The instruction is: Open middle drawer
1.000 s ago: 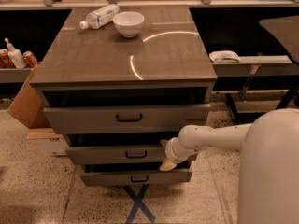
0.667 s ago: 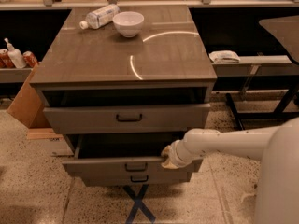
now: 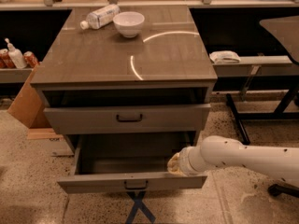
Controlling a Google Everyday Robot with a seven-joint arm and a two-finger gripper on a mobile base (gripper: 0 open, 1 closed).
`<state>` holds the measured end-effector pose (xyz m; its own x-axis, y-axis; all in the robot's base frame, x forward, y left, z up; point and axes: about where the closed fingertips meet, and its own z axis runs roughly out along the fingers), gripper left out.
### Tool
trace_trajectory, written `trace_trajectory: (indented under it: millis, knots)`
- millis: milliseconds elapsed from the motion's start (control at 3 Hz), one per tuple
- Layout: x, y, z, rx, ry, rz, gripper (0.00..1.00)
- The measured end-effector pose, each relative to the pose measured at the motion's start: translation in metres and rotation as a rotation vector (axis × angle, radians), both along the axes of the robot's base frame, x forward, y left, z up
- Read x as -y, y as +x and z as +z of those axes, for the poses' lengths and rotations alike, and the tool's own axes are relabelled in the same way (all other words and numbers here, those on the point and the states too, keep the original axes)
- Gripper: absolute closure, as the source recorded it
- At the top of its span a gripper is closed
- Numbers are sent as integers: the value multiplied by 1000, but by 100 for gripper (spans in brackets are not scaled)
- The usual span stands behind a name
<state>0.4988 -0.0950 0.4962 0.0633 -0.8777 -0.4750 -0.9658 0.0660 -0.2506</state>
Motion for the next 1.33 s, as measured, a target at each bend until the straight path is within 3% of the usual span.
trace_trajectory:
  millis: [1000,1333]
  knots:
    - [-1,-2,-2,-4,2,1,15]
    - [-3,-7,-11,-27,-26,38,0]
